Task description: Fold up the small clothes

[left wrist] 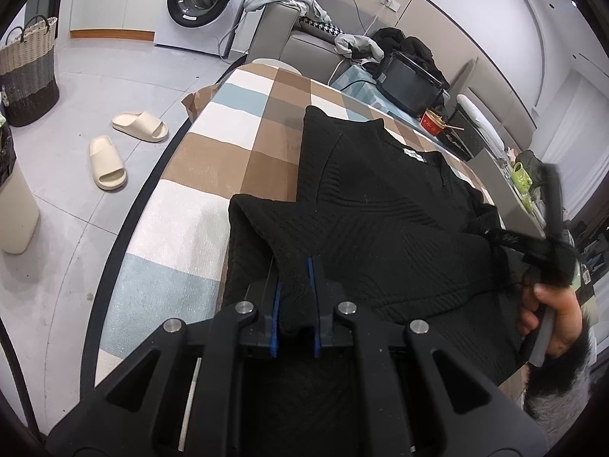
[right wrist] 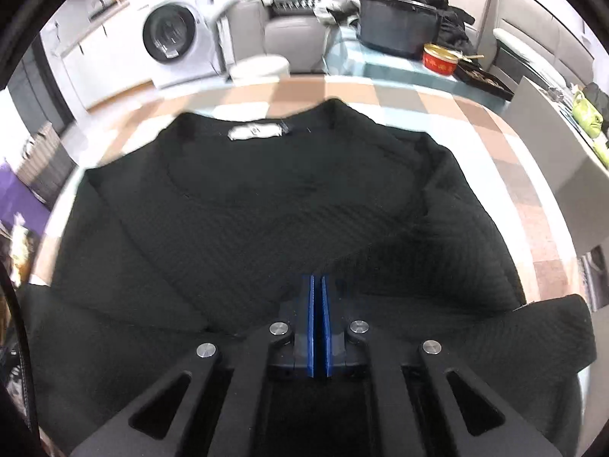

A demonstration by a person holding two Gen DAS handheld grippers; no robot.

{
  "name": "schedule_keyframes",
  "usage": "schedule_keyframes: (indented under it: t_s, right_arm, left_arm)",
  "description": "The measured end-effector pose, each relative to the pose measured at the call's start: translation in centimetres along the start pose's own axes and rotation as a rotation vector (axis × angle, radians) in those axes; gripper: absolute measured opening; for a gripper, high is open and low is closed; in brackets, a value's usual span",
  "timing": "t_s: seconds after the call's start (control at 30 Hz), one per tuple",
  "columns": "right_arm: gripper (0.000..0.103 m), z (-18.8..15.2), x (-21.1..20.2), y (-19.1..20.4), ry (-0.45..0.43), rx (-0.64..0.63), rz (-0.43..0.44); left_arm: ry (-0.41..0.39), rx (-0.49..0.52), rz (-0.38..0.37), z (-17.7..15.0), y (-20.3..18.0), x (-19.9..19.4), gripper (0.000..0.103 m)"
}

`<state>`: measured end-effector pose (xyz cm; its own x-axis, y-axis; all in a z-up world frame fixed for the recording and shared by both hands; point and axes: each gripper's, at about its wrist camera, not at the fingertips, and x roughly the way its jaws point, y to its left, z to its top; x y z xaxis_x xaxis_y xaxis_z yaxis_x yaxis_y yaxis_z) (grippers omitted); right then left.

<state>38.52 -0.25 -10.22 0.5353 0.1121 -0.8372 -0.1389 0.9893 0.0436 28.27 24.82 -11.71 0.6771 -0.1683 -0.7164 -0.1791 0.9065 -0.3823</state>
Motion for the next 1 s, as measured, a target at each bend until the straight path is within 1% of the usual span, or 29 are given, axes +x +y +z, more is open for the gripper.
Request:
schedule_keyframes:
  t_s: [0.03,0.1,0.13,0.17,0.2,0.23,0.27,0.3,0.33,0.37,0.4,0.43,0.47,0.5,0.53,0.57,0.6,0.63,0.7,0.8,0.87,0.93,1.0]
  right_arm:
    - [0.004,0.1,-0.6,0.0,-0.021,0.012,0.076]
    - [0.004,-0.2,-1.5,-0.3,-0.031,0.037,0.179]
    - [0.006,-0.3,-1.8,-0.6,-0.034,0.048,0.211]
    - [0.007,-0.4,-1.9,-0.9,-0.023,0.059,0.241]
    - [0.011,-0.6,-1.9,-1.6,0.029,0.070,0.315]
    - [0.011,-0.5,-1.9,-1.9,0.057,0.082,0.352]
    - [0.012,-0.9,-2.9,-2.9,0.050,0.100,0.395]
    - [0.015,-1.1,-4.5,-4.1,-0.001,0.103,0.397]
    - [0.021,-1.2,-5.4,-4.8,-0.034,0.102,0.382]
    - [0.024,-1.4,-7.0,-6.4,-0.083,0.113,0.355]
    - [0.033,-1.5,-8.1,-7.6,-0.113,0.126,0.338]
    - [0.044,-1.8,-9.4,-9.1,-0.133,0.134,0.286]
    - [0.047,-2.1,-10.1,-10.5,-0.141,0.140,0.220]
    - [0.048,-2.0,-10.3,-11.7,-0.143,0.144,0.176]
    - [0.048,-2.5,-10.6,-12.9,-0.131,0.148,0.126]
    - [0.048,-3.4,-11.0,-14.5,-0.106,0.160,0.086]
    - [0.048,-3.8,-10.9,-15.3,-0.096,0.167,0.075]
    - [0.048,-5.0,-11.1,-16.2,-0.076,0.175,0.058]
    - [0.048,-6.2,-10.7,-17.0,-0.043,0.167,0.052]
    - [0.048,-7.5,-9.0,-16.6,0.023,0.136,0.068]
    - [0.048,-7.9,-7.7,-15.8,0.037,0.101,0.069]
    - [0.047,-7.7,-6.8,-14.6,0.028,0.060,0.041]
    - [0.047,-8.5,-7.0,-14.2,0.039,0.032,0.030]
  left_arm:
    - [0.001,0.004,0.007,0.0,-0.1,0.0,0.007]
    - [0.004,0.008,0.017,0.1,-0.2,0.1,0.007]
    - [0.005,0.009,0.019,0.1,-0.2,0.1,0.007]
    - [0.005,0.010,0.023,0.2,-0.3,0.1,0.007]
    - [0.006,0.012,0.032,0.2,-0.4,0.1,0.007]
    - [0.006,0.011,0.036,0.2,-0.4,0.0,0.007]
    - [0.005,0.010,0.037,0.2,-0.4,-0.1,0.007]
    - [0.007,0.007,0.039,0.1,-0.4,-0.1,0.007]
    - [0.008,0.006,0.041,0.1,-0.5,-0.2,0.007]
    - [0.008,0.003,0.043,0.1,-0.5,-0.1,0.007]
    - [0.011,0.000,0.047,0.1,-0.5,0.0,0.007]
    - [0.015,-0.006,0.051,0.2,-0.5,0.3,0.010]
    - [0.021,-0.012,0.053,0.2,-0.4,0.6,0.015]
    - [0.032,-0.022,0.055,0.3,-0.3,0.9,0.018]
    - [0.039,-0.031,0.053,0.3,-0.3,1.3,0.022]
    - [0.044,-0.037,0.048,0.4,-0.4,1.6,0.024]
    - [0.047,-0.036,0.048,0.4,-0.4,1.8,0.025]
    - [0.050,-0.032,0.051,0.4,-0.6,2.1,0.026]
    - [0.047,-0.014,0.060,0.6,-1.2,2.6,0.026]
    - [0.044,0.025,0.087,0.7,-2.2,3.1,0.026]
    - [0.047,0.065,0.116,0.6,-2.8,3.3,0.026]
    - [0.060,0.097,0.134,0.5,-3.2,3.4,0.026]
    - [0.066,0.128,0.149,0.2,-3.5,3.4,0.026]
